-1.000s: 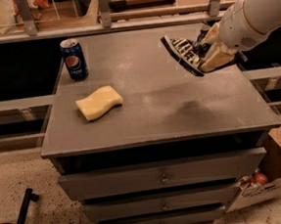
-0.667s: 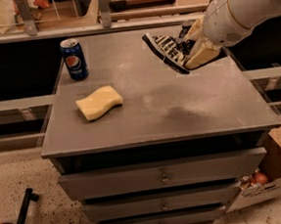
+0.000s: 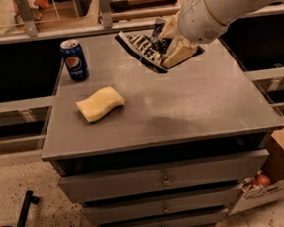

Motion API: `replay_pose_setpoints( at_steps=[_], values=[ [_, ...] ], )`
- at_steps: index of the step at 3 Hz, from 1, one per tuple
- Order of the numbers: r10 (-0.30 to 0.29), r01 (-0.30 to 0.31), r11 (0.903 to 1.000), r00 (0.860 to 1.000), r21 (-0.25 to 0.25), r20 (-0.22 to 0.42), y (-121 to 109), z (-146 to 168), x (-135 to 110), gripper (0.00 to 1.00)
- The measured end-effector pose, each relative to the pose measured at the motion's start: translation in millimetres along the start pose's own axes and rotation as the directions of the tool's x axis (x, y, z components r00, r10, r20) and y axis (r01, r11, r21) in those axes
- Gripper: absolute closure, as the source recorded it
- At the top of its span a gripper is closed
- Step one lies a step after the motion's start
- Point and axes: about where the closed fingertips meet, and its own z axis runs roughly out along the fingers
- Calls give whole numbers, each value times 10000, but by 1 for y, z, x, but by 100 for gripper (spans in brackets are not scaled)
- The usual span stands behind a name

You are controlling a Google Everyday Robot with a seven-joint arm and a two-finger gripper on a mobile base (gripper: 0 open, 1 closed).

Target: Move blue chip bag near sponge

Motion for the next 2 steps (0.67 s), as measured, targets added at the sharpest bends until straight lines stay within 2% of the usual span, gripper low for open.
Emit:
replay_pose_setpoints(
  at_steps=[1, 2],
  values=[
    [-336, 343, 9993, 9987, -173, 389, 1, 9, -21, 83],
    [-350, 358, 9992, 9986, -196, 397, 2, 10, -22, 59]
  ],
)
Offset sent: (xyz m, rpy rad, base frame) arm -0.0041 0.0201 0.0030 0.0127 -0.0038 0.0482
